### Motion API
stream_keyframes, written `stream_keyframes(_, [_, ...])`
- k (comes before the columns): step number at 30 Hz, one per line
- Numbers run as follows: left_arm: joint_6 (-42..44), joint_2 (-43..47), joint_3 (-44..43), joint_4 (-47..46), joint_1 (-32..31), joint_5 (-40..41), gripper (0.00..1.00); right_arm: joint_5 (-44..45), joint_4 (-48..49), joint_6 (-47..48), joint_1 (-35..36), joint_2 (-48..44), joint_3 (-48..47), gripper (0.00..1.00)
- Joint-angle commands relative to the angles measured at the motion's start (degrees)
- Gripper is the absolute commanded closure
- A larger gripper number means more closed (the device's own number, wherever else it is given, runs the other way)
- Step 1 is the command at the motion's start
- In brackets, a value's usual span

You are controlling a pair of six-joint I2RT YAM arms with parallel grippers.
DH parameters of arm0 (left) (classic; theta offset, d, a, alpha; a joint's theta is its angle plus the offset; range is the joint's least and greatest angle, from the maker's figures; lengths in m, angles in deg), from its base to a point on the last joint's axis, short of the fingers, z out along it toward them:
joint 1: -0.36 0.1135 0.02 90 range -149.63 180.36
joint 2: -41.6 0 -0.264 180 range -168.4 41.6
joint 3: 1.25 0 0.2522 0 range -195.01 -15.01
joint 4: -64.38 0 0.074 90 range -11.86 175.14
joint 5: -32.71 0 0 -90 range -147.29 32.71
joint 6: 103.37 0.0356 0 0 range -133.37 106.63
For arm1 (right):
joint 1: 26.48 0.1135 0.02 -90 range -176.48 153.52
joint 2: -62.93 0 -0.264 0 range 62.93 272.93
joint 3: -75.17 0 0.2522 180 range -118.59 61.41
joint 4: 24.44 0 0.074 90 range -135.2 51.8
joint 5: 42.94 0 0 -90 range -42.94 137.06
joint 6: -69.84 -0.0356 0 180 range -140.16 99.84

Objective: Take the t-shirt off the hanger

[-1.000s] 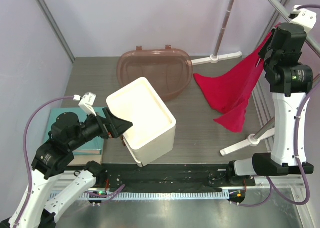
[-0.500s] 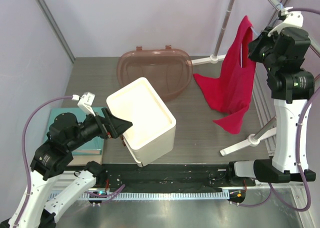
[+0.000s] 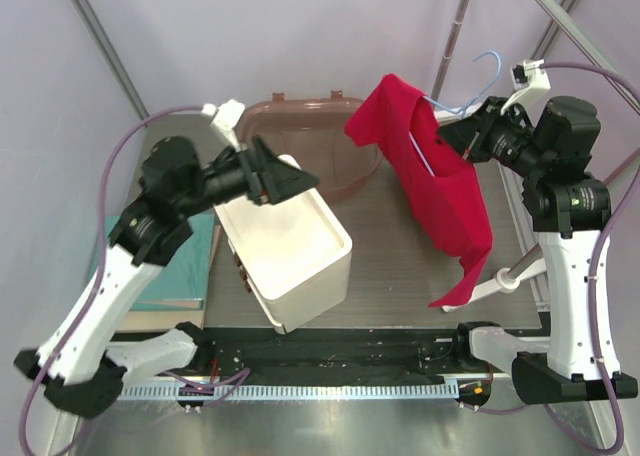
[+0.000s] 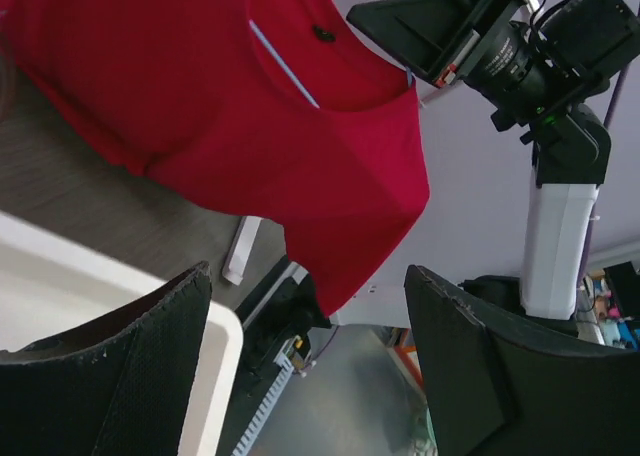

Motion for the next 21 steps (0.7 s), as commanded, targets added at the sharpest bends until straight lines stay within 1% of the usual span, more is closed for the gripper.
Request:
stream_keyframes(1, [3.69, -10.25, -11.17, -6.01, -8.76, 1.53, 0.22, -6.15, 4.5, -4.76, -0.02, -4.08, 3.22, 0.99])
stream_keyframes(3, [6.24, -16.21, -15.92, -3.65, -11.23, 4.95, 0.22, -6.24, 3.98, -4.59, -0.02, -4.96, 4.01, 0.99])
stream_keyframes(4, [10.0, -18.42, -21.08, -0.85, -13.42, 8.71, 0.22, -5.89, 3.19, -3.98, -0.02, -5.66, 4.28, 0.99])
stream_keyframes(6, [14.58, -21.5, -25.15, 1.19, -16.93, 13.29, 0.25, -4.92, 1.52, -3.88, -0.02, -6.11, 4.11, 0.99])
stream_keyframes(7, [18.35, -23.69, -26.39, 1.9, -17.91, 19.58, 0.26, -4.74, 1.08, -3.97, -0.02, -6.28, 4.02, 0.99])
stream_keyframes(9, [21.36, -25.29, -28.33, 1.73, -19.84, 24.54, 0.27, -5.09, 0.46, -4.23, -0.11, -6.81, 4.28, 0.99])
stream_keyframes(11, [22.95, -28.01, -30.43, 1.55, -20.2, 29.37, 0.28, -5.36, 0.02, -4.59, -0.02, -7.25, 4.45, 0.99])
stream_keyframes(15, [26.2, -33.46, -36.05, 2.43, -22.22, 32.03, 0.31, -5.8, -1.12, -4.76, -0.02, -7.95, 4.19, 0.99])
stream_keyframes(16, [27.08, -34.69, -37.2, 3.47, -22.92, 33.43, 0.3, -5.97, -1.13, -4.85, -0.02, -8.13, 4.19, 0.99])
stream_keyframes(18, [29.45, -37.33, -39.83, 4.97, -24.68, 39.47, 0.31, -6.24, -1.65, -4.5, -0.02, -8.74, 4.1, 0.99])
stream_keyframes(21, [29.9, -39.09, -40.37, 4.81, -25.21, 41.79, 0.32, -5.8, -2.88, -4.32, -0.02, -9.36, 4.02, 0.99])
